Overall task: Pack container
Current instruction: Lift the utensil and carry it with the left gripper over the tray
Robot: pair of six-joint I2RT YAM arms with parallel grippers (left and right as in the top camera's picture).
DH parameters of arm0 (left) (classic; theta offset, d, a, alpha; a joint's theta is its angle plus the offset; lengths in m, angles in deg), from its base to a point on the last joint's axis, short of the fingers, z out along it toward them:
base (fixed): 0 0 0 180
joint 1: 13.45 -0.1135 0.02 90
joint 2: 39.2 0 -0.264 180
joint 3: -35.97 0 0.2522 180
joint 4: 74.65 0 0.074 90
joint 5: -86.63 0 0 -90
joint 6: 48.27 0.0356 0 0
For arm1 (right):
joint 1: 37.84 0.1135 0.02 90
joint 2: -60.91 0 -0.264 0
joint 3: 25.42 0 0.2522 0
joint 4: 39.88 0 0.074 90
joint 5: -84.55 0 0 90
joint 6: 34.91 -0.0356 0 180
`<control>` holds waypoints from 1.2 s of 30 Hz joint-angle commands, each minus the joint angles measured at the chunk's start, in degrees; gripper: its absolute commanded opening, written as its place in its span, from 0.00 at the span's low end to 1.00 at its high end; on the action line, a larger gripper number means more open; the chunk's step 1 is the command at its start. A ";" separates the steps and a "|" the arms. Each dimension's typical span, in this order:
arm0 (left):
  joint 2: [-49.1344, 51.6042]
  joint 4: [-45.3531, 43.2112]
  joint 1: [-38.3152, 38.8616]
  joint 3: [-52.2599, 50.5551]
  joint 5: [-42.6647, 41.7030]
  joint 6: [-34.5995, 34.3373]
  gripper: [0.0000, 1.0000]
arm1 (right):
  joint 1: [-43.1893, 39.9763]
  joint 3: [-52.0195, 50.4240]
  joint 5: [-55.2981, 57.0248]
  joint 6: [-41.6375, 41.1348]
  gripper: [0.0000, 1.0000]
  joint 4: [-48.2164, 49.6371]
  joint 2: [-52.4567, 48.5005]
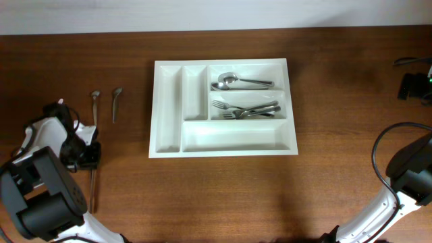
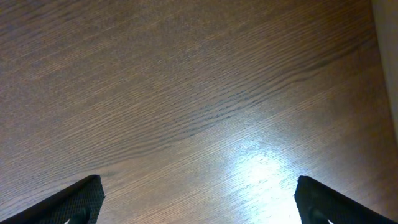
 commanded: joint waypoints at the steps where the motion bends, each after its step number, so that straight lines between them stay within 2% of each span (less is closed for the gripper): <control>1: 0.59 1.62 3.39 6.67 -3.21 0.50 0.02 | 0.20 -0.13 -0.55 0.20 0.99 0.15 0.98; 6: 0.59 6.25 9.49 19.32 -6.99 1.79 0.02 | 0.20 -0.13 -0.55 0.20 0.99 0.15 0.98; 10: 0.59 10.08 16.06 29.92 -7.50 5.60 0.02 | 0.20 -0.13 -0.57 0.20 0.99 0.15 0.98; 15: 0.59 10.78 26.29 37.97 -7.96 11.23 0.02 | 0.20 -0.13 -0.55 0.20 0.99 0.15 0.98; 19: 0.59 10.62 35.93 39.01 -8.13 16.15 0.03 | 0.20 -0.13 -0.55 0.20 0.99 0.15 0.98; 26: 0.72 10.54 49.64 38.99 -8.09 20.46 0.06 | 0.20 -0.13 -0.55 0.20 0.99 0.15 0.98; 36: 5.18 11.04 59.63 38.99 -8.13 20.44 0.09 | 0.20 -0.13 -0.55 0.20 0.99 0.15 0.98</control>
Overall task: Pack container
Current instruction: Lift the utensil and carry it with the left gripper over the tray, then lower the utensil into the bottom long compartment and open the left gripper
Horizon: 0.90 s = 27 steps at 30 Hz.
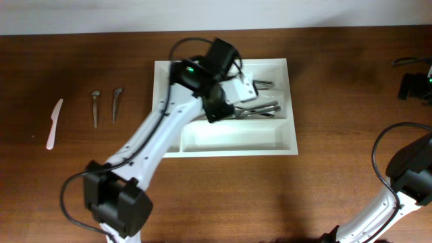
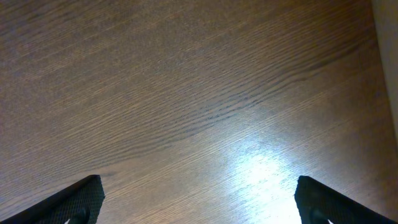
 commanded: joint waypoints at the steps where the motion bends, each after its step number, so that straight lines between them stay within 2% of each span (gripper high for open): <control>1: 3.34 0.85 1.53 0.76 -0.61 1.31 0.10 | 0.20 -0.13 -0.55 0.17 0.99 0.15 0.98; 13: 13.07 2.75 3.98 0.76 -1.97 1.33 0.13 | 0.20 -0.13 -0.55 0.17 0.99 0.15 0.98; 27: 14.16 2.29 5.70 0.74 -3.87 2.19 0.15 | 0.20 -0.13 -0.55 0.17 0.99 0.15 0.98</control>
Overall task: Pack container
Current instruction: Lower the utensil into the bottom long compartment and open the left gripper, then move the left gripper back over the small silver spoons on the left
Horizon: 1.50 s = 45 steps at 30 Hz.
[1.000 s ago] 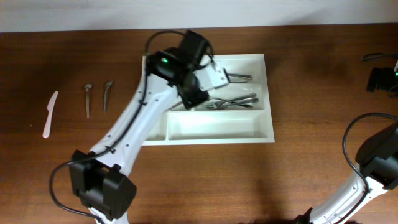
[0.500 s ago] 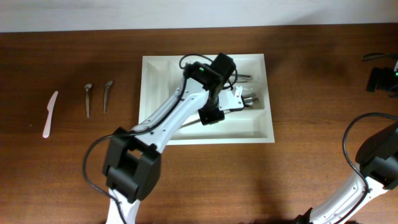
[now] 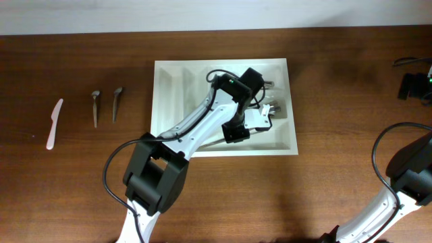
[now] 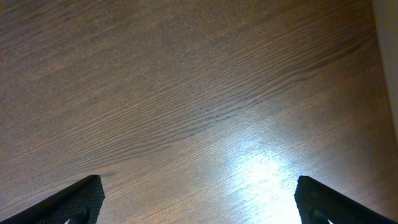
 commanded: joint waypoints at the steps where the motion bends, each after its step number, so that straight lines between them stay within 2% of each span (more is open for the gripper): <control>1: -0.02 0.00 0.39 0.74 -1.38 1.55 0.17 | 0.20 -0.13 -0.52 0.13 0.99 0.13 0.98; 4: -0.02 -0.17 0.44 0.74 -1.36 1.55 0.22 | 0.20 -0.13 -0.52 0.13 0.99 0.13 0.98; 9: -0.02 -0.20 0.42 0.74 -1.33 1.55 0.44 | 0.20 -0.13 -0.52 0.13 0.99 0.13 0.98; 13: -0.02 -0.20 0.42 0.74 -1.33 1.53 0.52 | 0.20 -0.13 -0.52 0.13 0.99 0.13 0.98; 18: -0.04 -0.87 0.42 1.18 -0.90 1.51 0.54 | 0.20 -0.13 -0.52 0.13 0.99 0.13 0.98; 20: -0.09 -0.81 0.42 3.06 0.59 1.38 0.55 | 0.20 -0.13 -0.52 0.13 0.99 0.13 0.98; 23: -0.13 -0.61 0.22 8.98 6.25 -3.02 0.63 | 0.20 -0.13 -0.52 0.13 0.99 0.13 0.98; 25: -0.20 -0.55 -0.46 14.05 11.50 -7.28 0.76 | 0.20 -0.13 -0.52 0.13 0.99 0.13 0.98; 26: -0.20 -0.46 -1.14 16.76 14.58 -10.10 0.98 | 0.20 -0.13 -0.52 0.13 0.98 0.13 0.98; 29: -0.20 1.99 -4.52 23.61 20.20 -16.96 0.99 | 0.20 -0.13 -0.52 0.13 0.98 0.13 0.98; 32: -0.20 6.54 -9.92 27.43 20.39 -21.86 0.99 | 0.20 -0.13 -0.52 0.13 0.99 0.13 0.98; 36: -0.13 10.64 -18.45 27.56 19.96 -27.45 0.99 | 0.20 -0.13 -0.52 0.13 0.99 0.13 0.98; 38: -0.09 12.35 -23.19 27.28 17.90 -29.29 0.99 | 0.20 -0.13 -0.52 0.13 0.99 0.13 0.98; 45: 0.04 13.66 -35.89 26.99 3.82 -28.83 0.99 | 0.20 -0.13 -0.55 0.13 0.99 0.13 0.98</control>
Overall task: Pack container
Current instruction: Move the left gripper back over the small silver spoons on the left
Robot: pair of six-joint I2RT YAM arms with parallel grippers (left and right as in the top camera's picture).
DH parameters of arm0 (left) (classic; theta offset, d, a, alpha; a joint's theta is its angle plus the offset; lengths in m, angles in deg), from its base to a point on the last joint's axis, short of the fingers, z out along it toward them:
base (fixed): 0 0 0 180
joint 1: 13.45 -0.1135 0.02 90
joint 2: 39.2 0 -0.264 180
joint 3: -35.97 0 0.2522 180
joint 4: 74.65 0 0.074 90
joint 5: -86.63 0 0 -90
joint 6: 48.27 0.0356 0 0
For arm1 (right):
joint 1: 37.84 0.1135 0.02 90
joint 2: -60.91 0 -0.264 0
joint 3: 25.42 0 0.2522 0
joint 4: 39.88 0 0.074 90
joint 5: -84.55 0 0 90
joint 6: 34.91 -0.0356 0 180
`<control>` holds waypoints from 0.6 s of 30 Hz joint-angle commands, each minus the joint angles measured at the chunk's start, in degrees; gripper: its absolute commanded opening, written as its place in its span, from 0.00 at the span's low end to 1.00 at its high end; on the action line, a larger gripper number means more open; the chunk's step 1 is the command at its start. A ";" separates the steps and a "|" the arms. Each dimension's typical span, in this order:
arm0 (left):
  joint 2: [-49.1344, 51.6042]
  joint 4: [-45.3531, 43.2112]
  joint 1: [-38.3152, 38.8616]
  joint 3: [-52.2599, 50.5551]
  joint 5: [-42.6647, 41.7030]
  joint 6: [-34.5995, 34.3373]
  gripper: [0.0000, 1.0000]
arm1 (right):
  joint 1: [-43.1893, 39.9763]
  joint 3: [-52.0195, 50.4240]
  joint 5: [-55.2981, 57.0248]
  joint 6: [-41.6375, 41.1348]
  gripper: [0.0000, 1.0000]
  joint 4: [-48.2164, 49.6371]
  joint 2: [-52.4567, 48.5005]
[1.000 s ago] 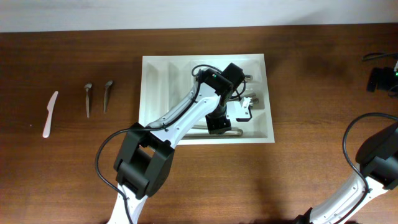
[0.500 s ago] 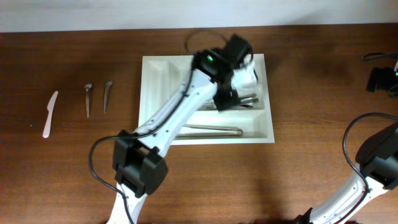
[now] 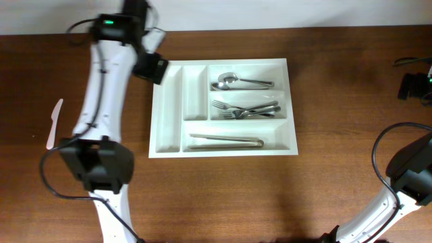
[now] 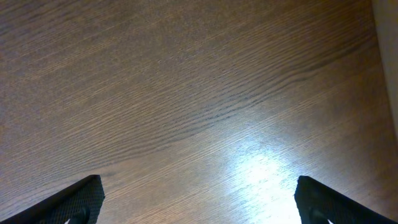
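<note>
The white cutlery tray point(image 3: 167, 108) lies mid-table. Its long front compartment holds a metal utensil point(image 3: 226, 140). A spoon point(image 3: 233, 82) is in the back right compartment and forks point(image 3: 246, 109) are in the one below it. My left gripper point(image 3: 152, 67) hangs at the tray's back left corner, outside the rim; whether it is open or shut does not show. My right gripper point(image 4: 199, 202) is open over bare wood, its dark fingertips point(image 4: 81, 199) wide apart with nothing between them.
A white plastic knife point(image 3: 53, 124) lies on the table at the far left. My left arm point(image 3: 101, 101) stretches across the table left of the tray. A black device point(image 3: 413, 84) with cables sits at the right edge.
My left gripper was over the tray's long front compartment and is now outside the back left corner. A metal utensil now lies in that compartment. The right gripper has not moved.
My left gripper was first low at the table's left, on a long utensil, and the tray's front compartment was empty. Then it was over the tray's middle, then over the front compartment. Now the utensil lies there and the gripper is at the back left.
</note>
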 commanded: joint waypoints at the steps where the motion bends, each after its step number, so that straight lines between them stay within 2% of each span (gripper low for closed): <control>1: 0.00 -0.20 -3.80 -0.48 -8.48 -0.81 0.99 | 0.20 -0.13 -0.55 0.13 0.99 0.15 0.98; 9: 5.75 -2.62 -8.35 -4.90 -7.69 -0.50 0.99 | 0.20 -0.13 -0.55 0.13 0.99 0.15 0.98; 13: 10.47 -3.08 -8.35 -4.90 -1.62 -4.68 0.99 | 0.20 -0.13 -0.55 0.13 0.99 0.15 0.98; 18: 14.58 -3.39 -8.37 -4.90 0.33 -7.30 0.99 | 0.20 -0.13 -0.55 0.13 0.99 0.15 0.98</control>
